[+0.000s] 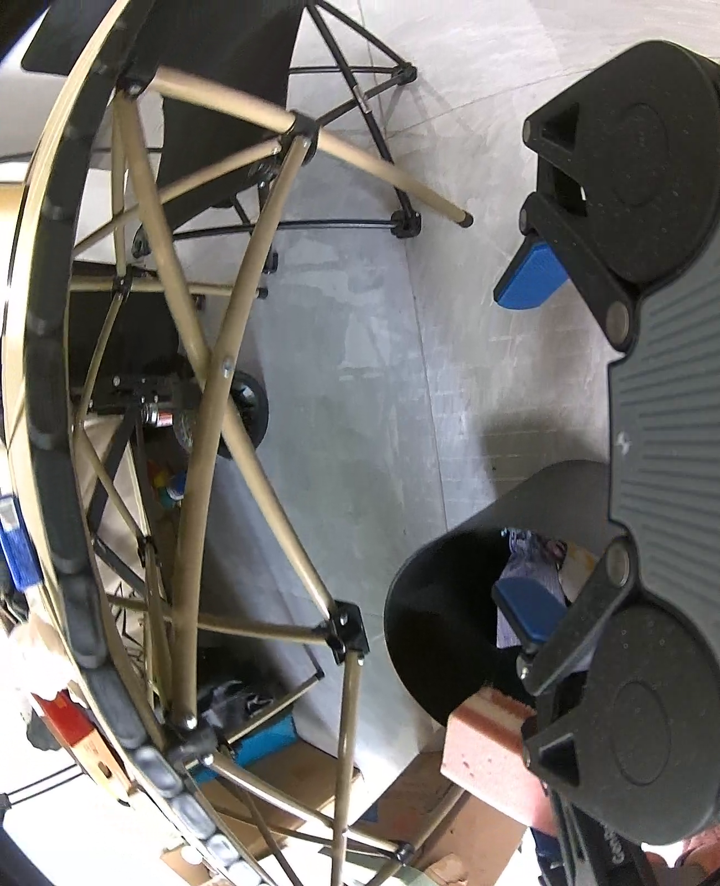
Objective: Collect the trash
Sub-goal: 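Lower the pink sponge into the bin and open the left tool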
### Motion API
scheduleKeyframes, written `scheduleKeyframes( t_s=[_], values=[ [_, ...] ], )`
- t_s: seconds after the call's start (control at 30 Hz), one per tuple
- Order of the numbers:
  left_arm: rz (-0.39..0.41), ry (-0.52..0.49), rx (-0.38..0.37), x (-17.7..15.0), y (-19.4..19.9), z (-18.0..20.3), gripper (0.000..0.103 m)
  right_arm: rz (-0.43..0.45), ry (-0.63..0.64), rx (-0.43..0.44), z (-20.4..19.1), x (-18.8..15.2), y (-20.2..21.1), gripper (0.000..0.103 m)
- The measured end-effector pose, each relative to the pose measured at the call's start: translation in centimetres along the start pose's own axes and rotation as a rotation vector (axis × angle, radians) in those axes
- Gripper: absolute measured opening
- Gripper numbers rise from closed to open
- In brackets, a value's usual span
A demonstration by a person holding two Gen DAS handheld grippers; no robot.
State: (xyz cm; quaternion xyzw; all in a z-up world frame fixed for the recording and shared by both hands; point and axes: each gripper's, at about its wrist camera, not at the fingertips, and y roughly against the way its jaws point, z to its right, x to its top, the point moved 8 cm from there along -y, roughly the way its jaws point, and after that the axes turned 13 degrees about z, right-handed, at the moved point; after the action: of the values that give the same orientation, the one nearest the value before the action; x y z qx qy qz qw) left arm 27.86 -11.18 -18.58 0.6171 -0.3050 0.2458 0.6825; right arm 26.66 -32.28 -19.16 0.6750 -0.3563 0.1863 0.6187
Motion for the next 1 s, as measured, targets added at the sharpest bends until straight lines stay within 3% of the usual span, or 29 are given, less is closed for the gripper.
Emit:
scheduleKeyframes(
  t_s=[0.47, 0.8, 1.0],
  values=[
    [-0.113, -0.026, -0.004, -1.2, -3.8, 3.2, 0.075, -0.023, -0.051, -0.043, 3.6, -1.1, -0.7, 0.103],
    [-0.229, 0.0, 0.028, -2.9, -5.8, 2.8, 0.075, -0.042, -0.057, -0.053, 4.1, -1.6, -1.3, 0.103],
    [-0.253, 0.015, 0.044, -3.4, -6.3, 2.1, 0.075, -0.047, -0.053, -0.048, 4.0, -1.6, -1.4, 0.103]
  ],
)
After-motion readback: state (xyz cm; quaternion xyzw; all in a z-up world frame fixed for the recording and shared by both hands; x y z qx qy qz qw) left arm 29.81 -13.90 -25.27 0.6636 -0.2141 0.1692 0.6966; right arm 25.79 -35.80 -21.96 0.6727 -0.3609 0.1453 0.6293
